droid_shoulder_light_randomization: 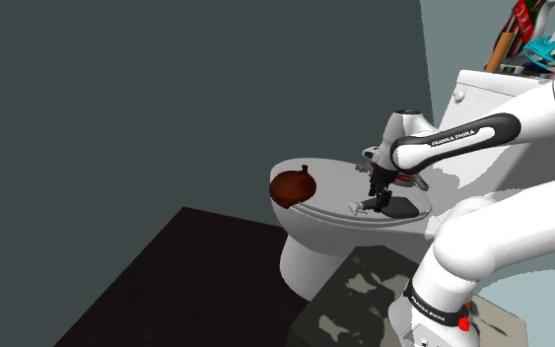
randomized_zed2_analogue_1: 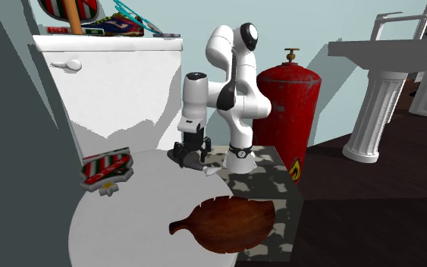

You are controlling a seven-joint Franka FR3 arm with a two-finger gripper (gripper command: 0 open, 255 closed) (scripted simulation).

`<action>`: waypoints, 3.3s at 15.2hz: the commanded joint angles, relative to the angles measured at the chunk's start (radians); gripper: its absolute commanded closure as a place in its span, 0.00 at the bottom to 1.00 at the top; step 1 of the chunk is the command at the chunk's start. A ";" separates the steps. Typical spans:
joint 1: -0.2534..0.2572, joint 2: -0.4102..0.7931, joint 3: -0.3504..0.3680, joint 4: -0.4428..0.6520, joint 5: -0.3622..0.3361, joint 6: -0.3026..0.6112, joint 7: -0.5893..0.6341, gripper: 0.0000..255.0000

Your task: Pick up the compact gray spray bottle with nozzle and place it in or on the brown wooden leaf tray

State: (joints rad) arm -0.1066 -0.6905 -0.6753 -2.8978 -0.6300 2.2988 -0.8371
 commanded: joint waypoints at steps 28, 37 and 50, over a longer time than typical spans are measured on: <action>0.005 -0.121 0.078 0.078 0.071 -0.195 -0.023 1.00; 0.017 -0.178 0.135 0.162 0.125 -0.335 -0.039 1.00; 0.286 0.271 0.206 0.432 0.328 -0.181 0.136 1.00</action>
State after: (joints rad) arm 0.1652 -0.4502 -0.4701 -2.4910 -0.3161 2.1124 -0.7046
